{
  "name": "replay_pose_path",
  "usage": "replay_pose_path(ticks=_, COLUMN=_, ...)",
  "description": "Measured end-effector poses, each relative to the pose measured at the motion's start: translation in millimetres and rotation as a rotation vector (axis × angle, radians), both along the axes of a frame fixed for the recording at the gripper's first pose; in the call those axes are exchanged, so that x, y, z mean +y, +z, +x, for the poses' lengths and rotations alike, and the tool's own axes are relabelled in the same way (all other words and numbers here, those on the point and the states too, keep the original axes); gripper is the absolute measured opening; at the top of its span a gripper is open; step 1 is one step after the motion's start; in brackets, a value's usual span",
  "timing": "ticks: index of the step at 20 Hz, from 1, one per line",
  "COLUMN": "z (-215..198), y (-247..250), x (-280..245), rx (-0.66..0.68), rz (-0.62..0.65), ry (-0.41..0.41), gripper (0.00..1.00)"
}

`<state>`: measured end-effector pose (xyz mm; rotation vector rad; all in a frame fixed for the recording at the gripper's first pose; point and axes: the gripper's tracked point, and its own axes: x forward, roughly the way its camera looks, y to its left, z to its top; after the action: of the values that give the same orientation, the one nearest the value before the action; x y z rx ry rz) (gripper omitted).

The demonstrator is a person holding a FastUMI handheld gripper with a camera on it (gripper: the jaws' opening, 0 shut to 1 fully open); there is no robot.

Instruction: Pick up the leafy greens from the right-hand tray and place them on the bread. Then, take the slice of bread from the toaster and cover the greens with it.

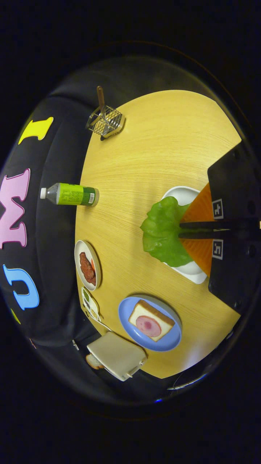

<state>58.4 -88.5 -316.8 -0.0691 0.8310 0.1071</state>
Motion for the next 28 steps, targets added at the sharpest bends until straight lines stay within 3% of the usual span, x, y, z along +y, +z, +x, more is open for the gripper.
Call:
replay_pose_path(ticks=8, z=9, y=89, x=36, rx=-0.114, rz=-0.025, ry=-0.006, gripper=0.05)
replay_pose_path(ticks=13, z=15, y=120, x=102, rx=-0.163, rz=0.002, ry=0.067, gripper=0.05)
replay_pose_path(ticks=21, z=21, y=89, x=219, rx=-0.118, rz=0.129, ry=0.208, gripper=0.05)
replay_pose_path(ticks=28, z=27, y=32, x=255, rx=-0.036, rz=0.204, ry=0.189, gripper=0.06)
